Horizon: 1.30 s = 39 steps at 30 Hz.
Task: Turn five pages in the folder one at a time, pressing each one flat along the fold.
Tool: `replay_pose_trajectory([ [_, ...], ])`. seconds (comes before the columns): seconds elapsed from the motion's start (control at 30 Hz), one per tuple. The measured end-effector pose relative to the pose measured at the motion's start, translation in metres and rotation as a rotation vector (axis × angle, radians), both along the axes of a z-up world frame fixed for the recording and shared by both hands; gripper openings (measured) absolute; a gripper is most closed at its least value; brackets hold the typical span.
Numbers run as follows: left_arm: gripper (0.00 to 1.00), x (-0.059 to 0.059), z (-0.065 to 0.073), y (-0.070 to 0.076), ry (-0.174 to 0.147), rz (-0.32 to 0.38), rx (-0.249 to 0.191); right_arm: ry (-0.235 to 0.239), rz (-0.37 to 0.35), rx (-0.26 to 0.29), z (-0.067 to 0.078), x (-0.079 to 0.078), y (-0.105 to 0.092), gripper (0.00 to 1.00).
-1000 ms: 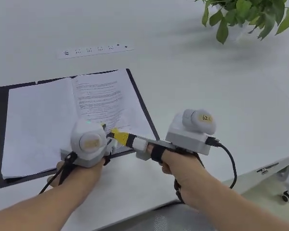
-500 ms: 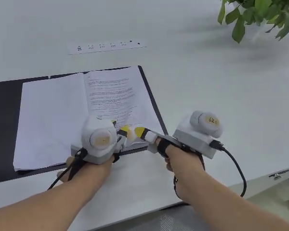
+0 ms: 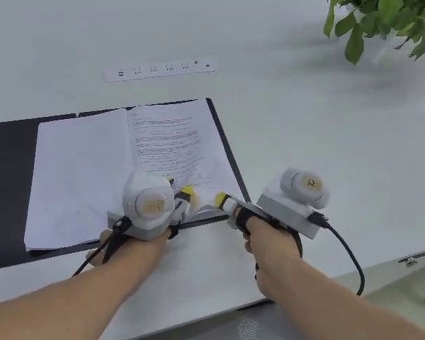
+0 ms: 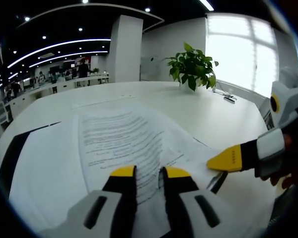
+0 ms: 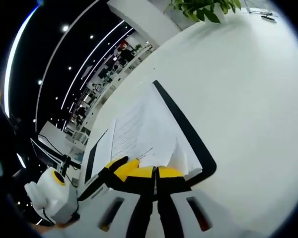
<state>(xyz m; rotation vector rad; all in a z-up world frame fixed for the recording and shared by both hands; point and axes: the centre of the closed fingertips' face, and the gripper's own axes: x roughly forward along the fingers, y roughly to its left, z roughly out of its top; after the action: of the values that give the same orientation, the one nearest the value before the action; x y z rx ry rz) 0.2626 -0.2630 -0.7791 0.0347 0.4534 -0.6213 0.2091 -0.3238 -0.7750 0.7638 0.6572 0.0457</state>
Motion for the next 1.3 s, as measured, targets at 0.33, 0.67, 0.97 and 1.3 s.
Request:
replay_pose_trajectory([
  [0.33,0.32,-0.016,0.009,0.016,0.047,-0.047,0.031,-0.072,0.004,0.019,0.027,0.001,0.003,0.0],
  [0.67,0.31,-0.027,0.043,0.071,0.001,-0.006,0.011,-0.201,0.037,0.035,0.074,0.009,0.032,0.0],
  [0.97,0.31,-0.039,0.071,0.126,-0.044,0.06,-0.001,-0.283,0.113,0.037,0.107,0.014,0.073,0.0],
  [1.3,0.3,-0.047,0.1,0.185,-0.098,0.13,0.002,-0.334,0.231,0.02,0.124,0.019,0.134,0.0],
])
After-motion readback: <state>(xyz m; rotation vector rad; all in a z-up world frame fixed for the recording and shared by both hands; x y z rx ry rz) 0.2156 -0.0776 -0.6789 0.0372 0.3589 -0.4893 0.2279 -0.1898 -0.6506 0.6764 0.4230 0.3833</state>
